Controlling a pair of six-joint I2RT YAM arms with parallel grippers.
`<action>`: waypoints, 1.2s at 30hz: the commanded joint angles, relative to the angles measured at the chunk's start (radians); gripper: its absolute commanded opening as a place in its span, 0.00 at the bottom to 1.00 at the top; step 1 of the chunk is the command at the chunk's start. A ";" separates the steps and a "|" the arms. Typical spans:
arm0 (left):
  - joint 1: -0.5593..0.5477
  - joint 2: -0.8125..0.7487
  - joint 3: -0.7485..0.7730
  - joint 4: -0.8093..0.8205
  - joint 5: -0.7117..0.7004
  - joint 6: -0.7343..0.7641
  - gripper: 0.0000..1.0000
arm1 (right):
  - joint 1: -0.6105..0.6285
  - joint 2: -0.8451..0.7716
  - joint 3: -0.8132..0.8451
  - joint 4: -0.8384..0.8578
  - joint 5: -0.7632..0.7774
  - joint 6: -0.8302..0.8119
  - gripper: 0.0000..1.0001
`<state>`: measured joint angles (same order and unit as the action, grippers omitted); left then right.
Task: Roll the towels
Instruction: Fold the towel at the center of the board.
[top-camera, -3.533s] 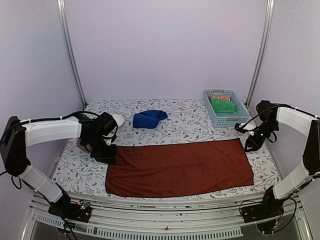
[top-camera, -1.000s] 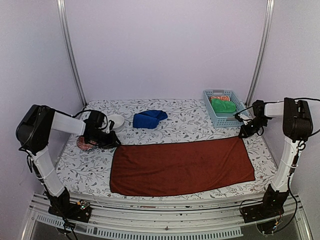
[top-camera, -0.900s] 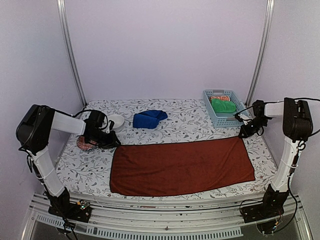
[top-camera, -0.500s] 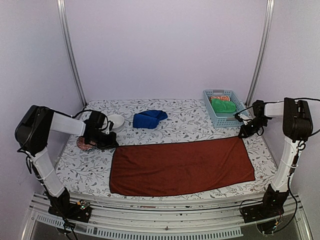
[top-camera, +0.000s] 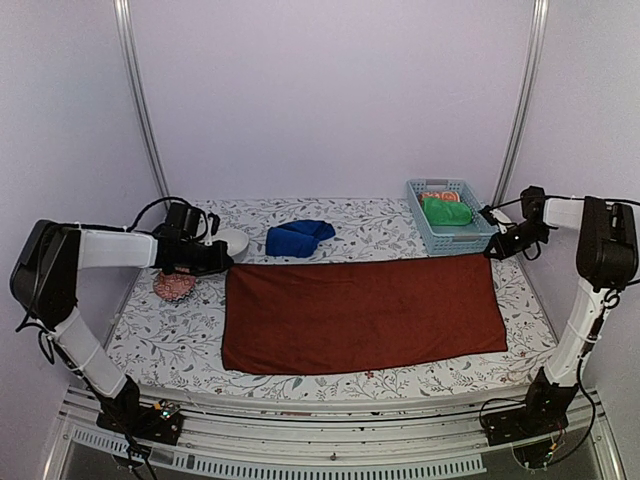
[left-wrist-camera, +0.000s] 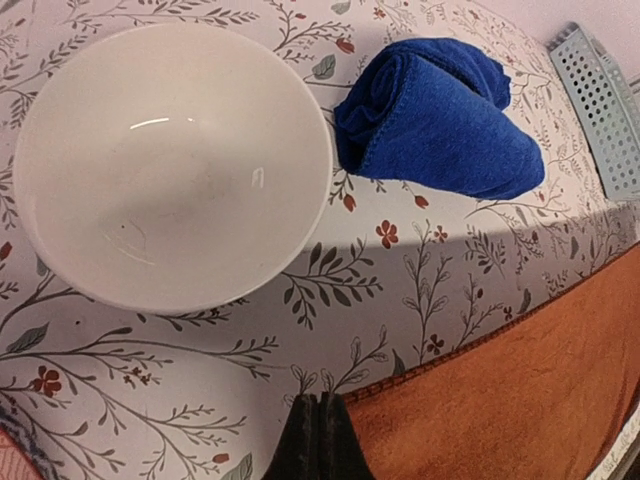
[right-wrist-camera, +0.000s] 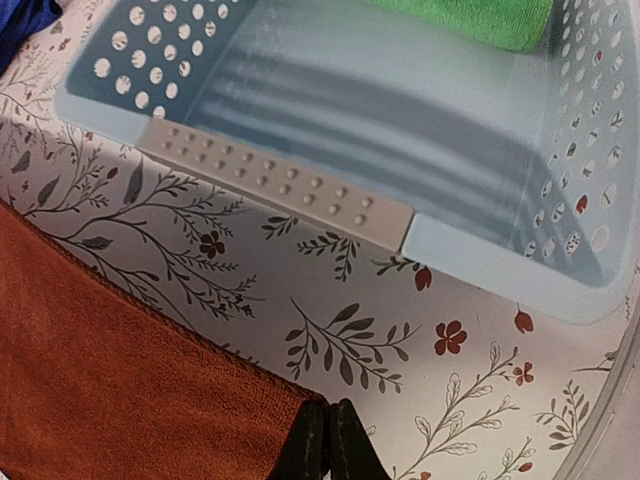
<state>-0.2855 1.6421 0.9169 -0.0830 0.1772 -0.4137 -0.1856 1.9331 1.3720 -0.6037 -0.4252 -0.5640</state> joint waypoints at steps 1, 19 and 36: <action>-0.005 -0.045 -0.030 0.069 0.042 -0.018 0.00 | -0.008 -0.068 -0.018 0.019 -0.088 -0.016 0.04; -0.007 -0.317 -0.231 0.016 0.194 -0.100 0.00 | -0.104 -0.254 -0.216 -0.040 -0.186 -0.097 0.04; -0.012 -0.544 -0.391 -0.187 0.284 -0.225 0.00 | -0.126 -0.482 -0.469 -0.126 -0.196 -0.233 0.04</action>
<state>-0.2878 1.1461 0.5610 -0.1833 0.4355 -0.5861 -0.3061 1.5272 0.9512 -0.6895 -0.5961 -0.7525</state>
